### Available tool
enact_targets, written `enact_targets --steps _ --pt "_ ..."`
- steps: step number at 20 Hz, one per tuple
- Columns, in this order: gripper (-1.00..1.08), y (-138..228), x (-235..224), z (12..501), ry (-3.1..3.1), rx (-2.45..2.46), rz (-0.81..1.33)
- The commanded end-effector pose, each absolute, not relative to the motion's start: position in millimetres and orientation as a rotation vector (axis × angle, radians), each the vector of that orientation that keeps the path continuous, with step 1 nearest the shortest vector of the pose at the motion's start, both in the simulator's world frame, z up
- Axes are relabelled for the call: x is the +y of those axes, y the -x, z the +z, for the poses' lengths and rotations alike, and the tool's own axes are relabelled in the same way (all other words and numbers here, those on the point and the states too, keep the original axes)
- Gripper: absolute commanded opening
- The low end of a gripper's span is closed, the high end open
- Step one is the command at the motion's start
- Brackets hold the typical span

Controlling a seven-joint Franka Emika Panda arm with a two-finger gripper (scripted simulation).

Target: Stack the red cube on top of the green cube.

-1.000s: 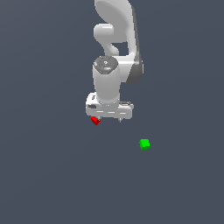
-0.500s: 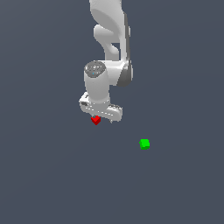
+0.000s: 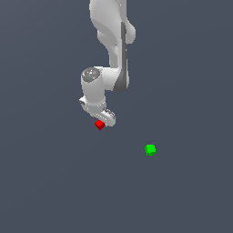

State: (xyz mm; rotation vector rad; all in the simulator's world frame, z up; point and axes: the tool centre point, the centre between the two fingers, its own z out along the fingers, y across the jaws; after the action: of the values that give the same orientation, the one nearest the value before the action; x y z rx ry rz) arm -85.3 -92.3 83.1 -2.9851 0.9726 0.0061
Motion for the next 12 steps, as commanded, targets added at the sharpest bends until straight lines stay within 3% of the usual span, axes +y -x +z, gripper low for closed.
enact_targets --steps 1,12 --pt "1.0 94.0 -97.4 76.6 2.961 1.047 0.002" --pt "1.0 102.3 -101.0 69.9 2.938 1.113 0.0"
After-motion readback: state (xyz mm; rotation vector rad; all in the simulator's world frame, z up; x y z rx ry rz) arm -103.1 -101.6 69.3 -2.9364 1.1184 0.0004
